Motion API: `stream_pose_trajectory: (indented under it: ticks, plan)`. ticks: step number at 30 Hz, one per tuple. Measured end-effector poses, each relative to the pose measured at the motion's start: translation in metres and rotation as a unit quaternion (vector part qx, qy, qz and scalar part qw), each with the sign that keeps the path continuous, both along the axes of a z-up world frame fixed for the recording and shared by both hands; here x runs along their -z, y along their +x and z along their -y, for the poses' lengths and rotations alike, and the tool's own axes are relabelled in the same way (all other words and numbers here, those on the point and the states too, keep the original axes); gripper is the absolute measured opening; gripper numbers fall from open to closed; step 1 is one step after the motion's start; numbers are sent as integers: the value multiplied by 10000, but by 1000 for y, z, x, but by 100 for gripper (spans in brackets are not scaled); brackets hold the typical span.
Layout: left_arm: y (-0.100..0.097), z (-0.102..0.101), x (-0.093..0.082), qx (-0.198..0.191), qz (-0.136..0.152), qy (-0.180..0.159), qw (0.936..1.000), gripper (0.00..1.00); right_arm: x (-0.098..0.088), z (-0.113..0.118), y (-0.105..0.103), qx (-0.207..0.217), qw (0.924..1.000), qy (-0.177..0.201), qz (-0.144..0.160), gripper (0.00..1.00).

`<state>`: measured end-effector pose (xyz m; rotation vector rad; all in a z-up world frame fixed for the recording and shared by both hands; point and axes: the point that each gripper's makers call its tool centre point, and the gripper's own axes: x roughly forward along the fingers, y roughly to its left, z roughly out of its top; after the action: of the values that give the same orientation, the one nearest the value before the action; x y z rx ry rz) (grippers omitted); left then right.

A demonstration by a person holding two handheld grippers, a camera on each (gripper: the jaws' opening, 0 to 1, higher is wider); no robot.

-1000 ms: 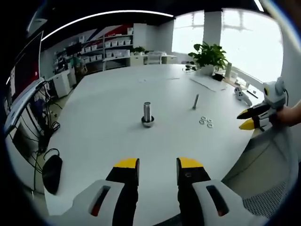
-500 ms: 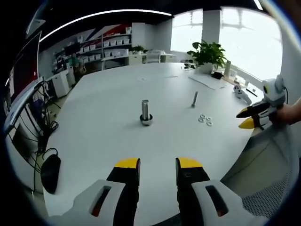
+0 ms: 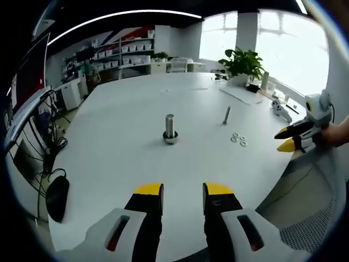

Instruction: Place the washer onto the threaded stud by aligning its center hole with the stud, sliding it down to the base, and recovering from edge contact or off-axis alignment until the washer reaches the visible bottom stop.

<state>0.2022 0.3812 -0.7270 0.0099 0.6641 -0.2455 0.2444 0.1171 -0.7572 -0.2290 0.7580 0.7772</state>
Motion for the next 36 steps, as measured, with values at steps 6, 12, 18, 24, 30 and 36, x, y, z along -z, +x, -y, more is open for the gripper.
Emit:
stream_pose_trajectory:
  ticks: [6, 12, 18, 24, 30, 36]
  plan:
    - [0, 2, 0, 63, 5, -3, 10000, 26, 2, 0, 0, -14, 10000, -43, -8, 38]
    - [1, 2, 0, 23, 21, -120, 9999, 26, 4, 0, -3, -66, 9999, -100, -64, 38]
    - [0, 4, 0, 75, 6, -143, 9999, 26, 7, 1, -5, -90, 9997, -168, -119, 38]
    - [-1, 7, 2, 108, -35, -227, 9997, 26, 6, 3, -2, -6, 9998, -178, -88, 39]
    - [-2, 10, 3, 196, -72, -262, 9994, 26, 11, 5, -4, -40, 9994, -328, -117, 39]
    - [-3, 13, 4, 257, -97, -278, 9992, 26, 11, 6, -3, -12, 9993, -349, -105, 39]
